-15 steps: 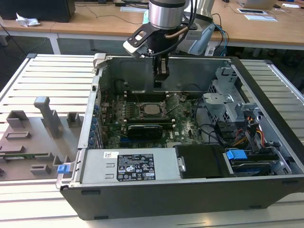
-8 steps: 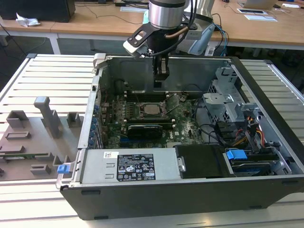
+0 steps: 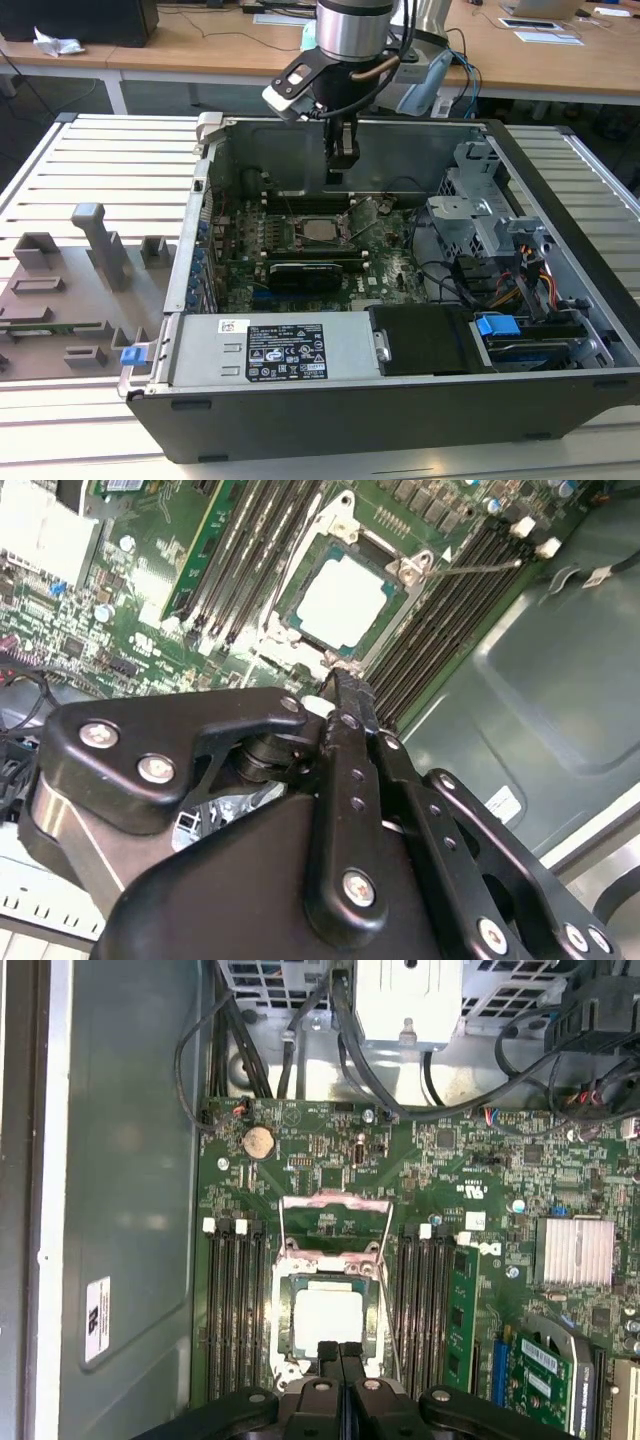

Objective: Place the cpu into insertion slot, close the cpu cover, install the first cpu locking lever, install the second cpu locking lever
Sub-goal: 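Close the cpu cover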

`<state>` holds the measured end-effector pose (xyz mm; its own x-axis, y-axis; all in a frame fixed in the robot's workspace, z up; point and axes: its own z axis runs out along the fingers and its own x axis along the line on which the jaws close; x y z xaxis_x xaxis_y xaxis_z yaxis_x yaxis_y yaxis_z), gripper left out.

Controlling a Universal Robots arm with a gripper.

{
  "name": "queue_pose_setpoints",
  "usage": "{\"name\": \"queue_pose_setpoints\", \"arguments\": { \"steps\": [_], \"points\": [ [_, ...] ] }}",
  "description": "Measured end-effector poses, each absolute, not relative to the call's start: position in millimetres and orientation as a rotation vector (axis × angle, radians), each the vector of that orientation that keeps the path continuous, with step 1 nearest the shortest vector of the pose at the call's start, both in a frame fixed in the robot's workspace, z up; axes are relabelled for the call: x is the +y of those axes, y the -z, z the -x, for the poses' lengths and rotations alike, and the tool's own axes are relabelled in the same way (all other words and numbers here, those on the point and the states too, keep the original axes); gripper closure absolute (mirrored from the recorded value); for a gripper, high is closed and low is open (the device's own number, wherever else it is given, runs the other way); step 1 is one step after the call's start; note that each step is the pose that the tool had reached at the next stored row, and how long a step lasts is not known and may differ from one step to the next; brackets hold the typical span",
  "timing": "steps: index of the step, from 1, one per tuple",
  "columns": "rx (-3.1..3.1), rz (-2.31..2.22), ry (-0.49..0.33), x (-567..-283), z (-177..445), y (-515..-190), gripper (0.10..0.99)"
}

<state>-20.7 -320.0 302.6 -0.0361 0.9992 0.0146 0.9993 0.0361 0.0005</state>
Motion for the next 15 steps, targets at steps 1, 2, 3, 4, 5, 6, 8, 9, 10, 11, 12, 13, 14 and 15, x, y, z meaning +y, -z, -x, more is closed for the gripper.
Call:
{"name": "queue_pose_setpoints", "arguments": {
  "steps": [1,2,3,4,5,6,8,9,10,11,12,13,14,15],
  "points": [
    [-2.254,2.174,0.015,-320,15,-303,0.98],
    [-2.254,2.174,0.015,-320,11,-303,0.98],
    [-2.254,2.174,0.015,-320,7,-303,0.98],
    [-2.254,2.174,0.015,-320,5,-303,0.98],
    [-2.254,2.174,0.015,-320,1,-303,0.98],
    [-2.255,2.174,0.015,-320,-3,-303,0.98],
    [-2.254,2.174,0.015,-320,-13,-303,0.98],
    [-2.254,2.174,0.014,-320,-22,-303,0.98],
    [-2.254,2.175,0.014,-319,-29,-303,0.98],
    [-2.255,2.175,0.014,-319,-34,-303,0.98],
    [-2.255,2.175,0.012,-319,-40,-303,0.98],
    [-2.256,2.175,0.011,-319,-43,-303,0.98],
    [-2.256,2.176,0.011,-319,-45,-303,0.98],
    [-2.256,2.176,0.01,-318,-47,-303,0.98]
  ]
}}
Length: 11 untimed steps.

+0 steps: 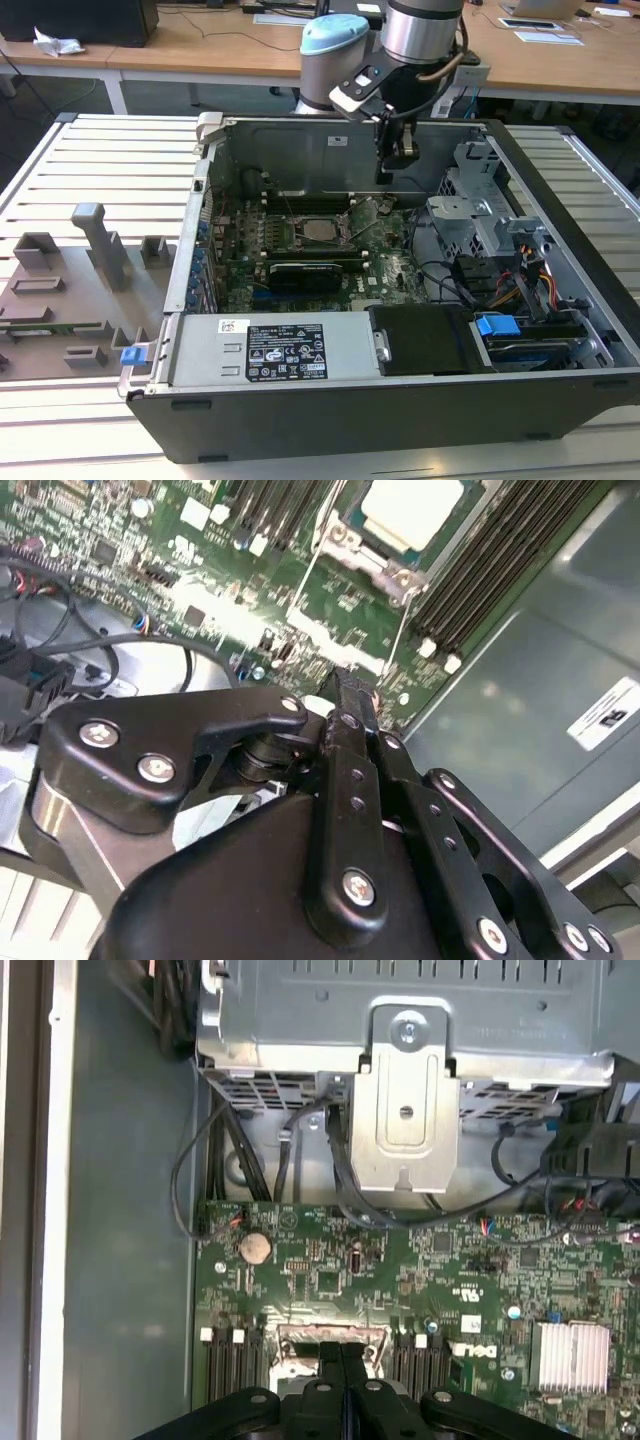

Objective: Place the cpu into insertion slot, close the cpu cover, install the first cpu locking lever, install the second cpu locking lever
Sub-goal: 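Close the cpu cover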

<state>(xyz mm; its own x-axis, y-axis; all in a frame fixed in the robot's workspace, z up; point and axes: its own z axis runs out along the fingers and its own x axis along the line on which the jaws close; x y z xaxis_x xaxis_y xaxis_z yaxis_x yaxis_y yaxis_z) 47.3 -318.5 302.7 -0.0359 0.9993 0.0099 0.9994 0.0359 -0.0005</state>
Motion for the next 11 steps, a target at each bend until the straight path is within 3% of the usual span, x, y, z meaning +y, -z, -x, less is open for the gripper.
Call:
{"name": "queue_pose_setpoints", "arguments": {
  "steps": [11],
  "points": [
    [-2.256,2.176,0.009,-318.3,-51.8,-296.3,0.98]
  ]
}}
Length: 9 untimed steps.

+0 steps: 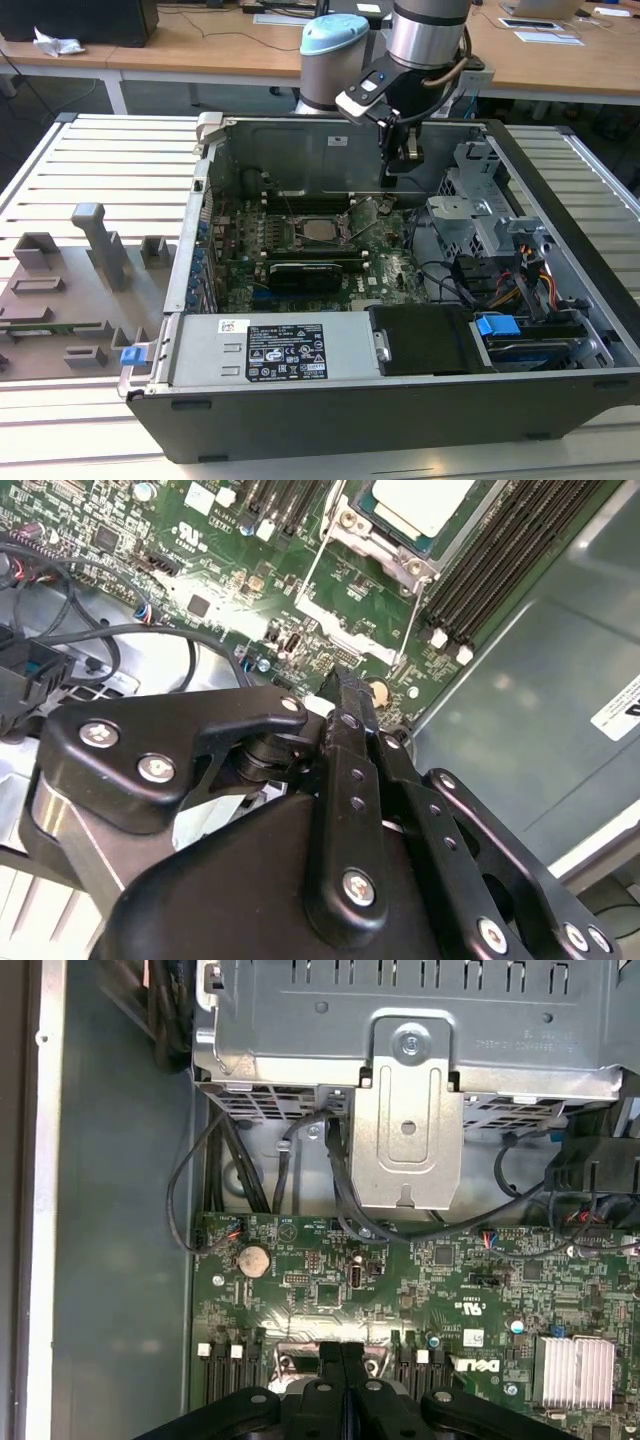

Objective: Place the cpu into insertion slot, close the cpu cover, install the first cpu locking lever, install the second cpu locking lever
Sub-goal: 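Close the cpu cover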

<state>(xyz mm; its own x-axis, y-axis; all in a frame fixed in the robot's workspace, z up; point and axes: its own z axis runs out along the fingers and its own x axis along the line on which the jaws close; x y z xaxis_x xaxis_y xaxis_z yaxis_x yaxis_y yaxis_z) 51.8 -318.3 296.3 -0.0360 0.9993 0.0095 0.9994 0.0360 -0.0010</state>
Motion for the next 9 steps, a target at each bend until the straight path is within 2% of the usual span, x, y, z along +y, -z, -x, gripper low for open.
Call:
{"name": "queue_pose_setpoints", "arguments": {
  "steps": [9],
  "points": [
    [-2.255,2.175,0.008,-318,-52,-283,0.98]
  ]
}}
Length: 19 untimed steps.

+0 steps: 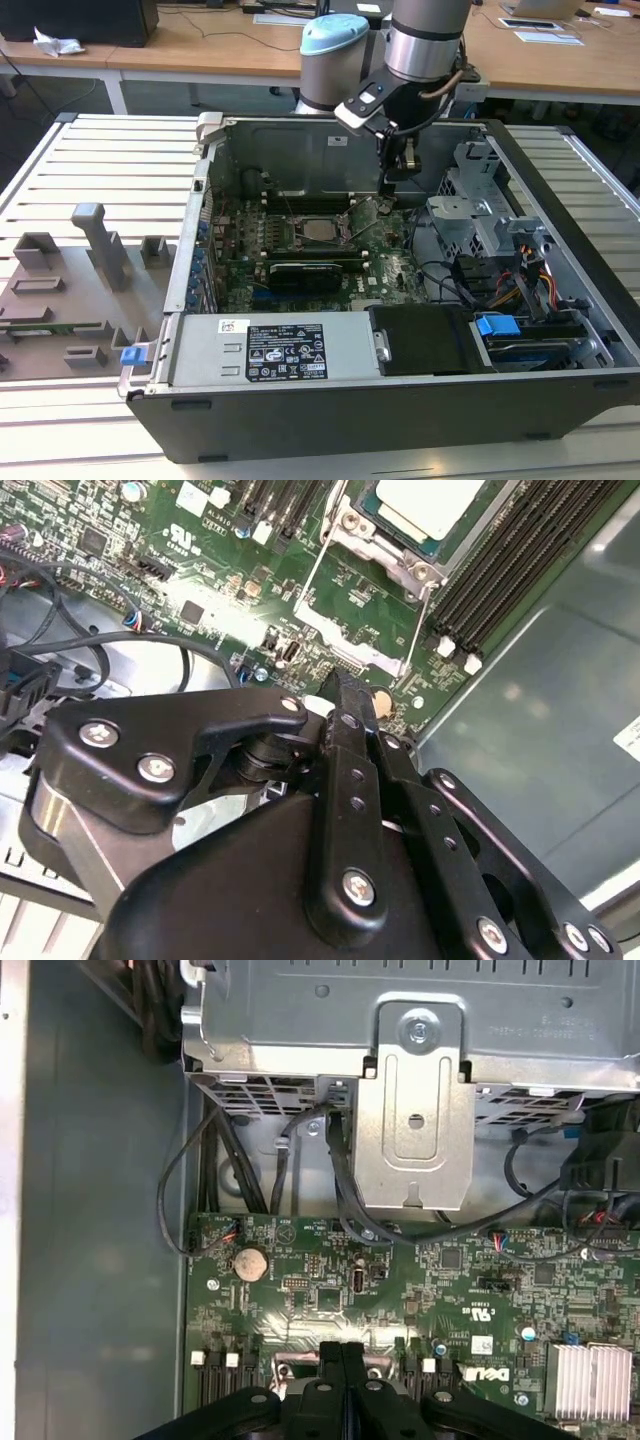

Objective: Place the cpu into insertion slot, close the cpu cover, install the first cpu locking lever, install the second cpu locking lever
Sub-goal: 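Close the cpu cover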

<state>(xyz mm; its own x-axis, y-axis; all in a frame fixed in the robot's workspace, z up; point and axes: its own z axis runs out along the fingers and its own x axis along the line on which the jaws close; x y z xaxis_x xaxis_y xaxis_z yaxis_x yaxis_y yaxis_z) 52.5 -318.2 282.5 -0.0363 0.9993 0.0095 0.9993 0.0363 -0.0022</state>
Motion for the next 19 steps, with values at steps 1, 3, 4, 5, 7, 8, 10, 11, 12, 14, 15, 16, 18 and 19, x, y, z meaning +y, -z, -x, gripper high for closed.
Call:
{"name": "queue_pose_setpoints", "arguments": {
  "steps": [1,3,4,5,7,8,10,11,12,14,15,16,18,19],
  "points": [
    [-2.255,2.175,0.008,-318,-53,-281,0.98],
    [-2.254,2.175,0.006,-317,-55,-277,0.98],
    [-2.254,2.175,0.005,-315,-59,-275,0.98],
    [-2.254,2.174,0.005,-314,-63,-274,0.98],
    [-2.254,2.174,0.003,-311,-70,-273,0.98],
    [-2.254,2.174,0.002,-310,-72,-272,0.98],
    [-2.254,2.174,0.0,-308,-76,-269,0.98],
    [-2.254,2.174,-0.001,-307,-76,-267,0.98],
    [-2.254,2.174,-0.002,-307,-76,-262,0.98],
    [-2.254,2.173,-0.002,-307,-76,-258,0.98],
    [-2.254,2.173,-0.003,-307,-76,-254,0.98],
    [-2.254,2.173,-0.003,-307,-76,-252,0.98],
    [-2.254,2.172,-0.003,-307,-76,-248,0.98],
    [-2.254,2.172,-0.003,-307,-76,-247,0.98]
  ]
}}
